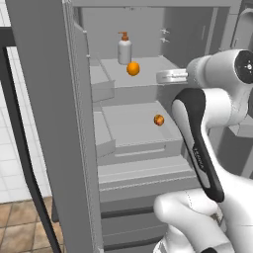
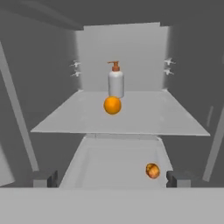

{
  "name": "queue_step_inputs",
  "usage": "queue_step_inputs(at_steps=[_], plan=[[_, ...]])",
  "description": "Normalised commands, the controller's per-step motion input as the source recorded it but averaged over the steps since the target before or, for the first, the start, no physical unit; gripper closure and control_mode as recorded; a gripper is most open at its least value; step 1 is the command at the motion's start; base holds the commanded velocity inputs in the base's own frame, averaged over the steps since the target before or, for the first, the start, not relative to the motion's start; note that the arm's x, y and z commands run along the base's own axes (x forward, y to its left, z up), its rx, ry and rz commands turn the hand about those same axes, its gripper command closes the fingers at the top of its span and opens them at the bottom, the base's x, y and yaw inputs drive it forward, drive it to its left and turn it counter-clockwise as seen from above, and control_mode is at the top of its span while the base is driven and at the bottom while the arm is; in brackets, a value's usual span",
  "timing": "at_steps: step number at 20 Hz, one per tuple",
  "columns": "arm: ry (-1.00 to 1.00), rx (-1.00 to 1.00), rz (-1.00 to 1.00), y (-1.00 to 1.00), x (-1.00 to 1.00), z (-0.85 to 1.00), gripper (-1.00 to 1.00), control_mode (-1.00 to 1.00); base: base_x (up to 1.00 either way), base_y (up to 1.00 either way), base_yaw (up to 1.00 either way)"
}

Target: Pick the orange and peach from the fridge and place them on the plate next to the blender to make a fruit smoothie.

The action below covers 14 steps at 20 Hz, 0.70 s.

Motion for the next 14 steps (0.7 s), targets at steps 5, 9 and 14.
queue_step_inputs(at_steps=[5, 9, 14], plan=[[0.01, -0.01, 0.0, 0.07, 0.05, -0.12, -1.0, -1.0, 0.0, 0.0, 0.0], [0.01, -0.06, 0.0, 0.39, 0.36, -0.25, -1.0, -1.0, 0.0, 0.0, 0.0], [0.05, -0.04, -0.03, 0.35, 0.48, -0.13, -1.0, -1.0, 0.0, 0.0, 0.0]])
